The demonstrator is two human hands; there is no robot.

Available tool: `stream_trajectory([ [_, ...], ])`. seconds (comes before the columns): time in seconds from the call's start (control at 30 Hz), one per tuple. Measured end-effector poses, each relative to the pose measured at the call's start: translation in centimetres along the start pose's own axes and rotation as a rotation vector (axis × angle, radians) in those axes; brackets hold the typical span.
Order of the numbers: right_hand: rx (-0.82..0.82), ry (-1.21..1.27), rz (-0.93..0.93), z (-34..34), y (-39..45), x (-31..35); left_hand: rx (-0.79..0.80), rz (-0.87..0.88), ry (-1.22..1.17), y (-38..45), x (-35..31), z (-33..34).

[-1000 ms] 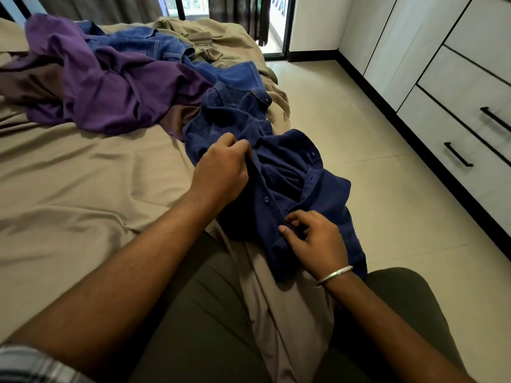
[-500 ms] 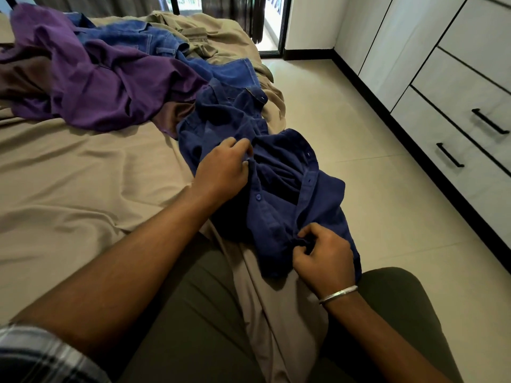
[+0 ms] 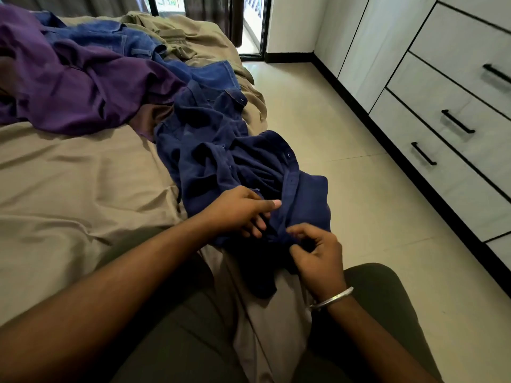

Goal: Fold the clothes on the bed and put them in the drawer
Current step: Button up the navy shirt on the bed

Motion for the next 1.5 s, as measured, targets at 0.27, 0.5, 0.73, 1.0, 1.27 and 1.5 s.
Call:
stream_trajectory([
  [0.27, 0.417, -0.095, -0.17, 3.3, -1.1, 0.8, 0.135, -0.051, 0.112, -0.1, 1.2, 0.8],
  [0.5, 0.109, -0.015, -0.174, -0.4, 3.3, 1.3, 0.221, -0.071, 0.006, -0.1, 2.0, 1.2],
  [0.73, 0.694, -0.202, -0.294, 3.2, 6.4, 3.3, 0.284, -0.027, -0.033, -0.2, 1.7, 2.2],
  [1.0, 0.943, -0.357, -0.142, 3.9, 6.9, 2.9, 0.397, -0.079, -0.052, -1.5, 1.4, 3.3],
  [1.27, 0.865, -0.404, -0.216, 1.7, 5.7, 2.1, -0.265, 0.038, 0.288, -2.8, 1.0, -3.2],
  [1.5, 0.818, -0.44, -0.212, 0.5, 5.5, 2.8, -0.301, 0.169, 0.697, -4.2, -0.5, -1.1],
])
Point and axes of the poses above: each hand's wrist, its own y-axis towards the middle knuckle, its own z-axis out of the palm, x = y × z, the point moved 8 cm from there along y, towards the middle knuckle, and after that the axes turned 9 degrees about y, right-handed, at the moved point
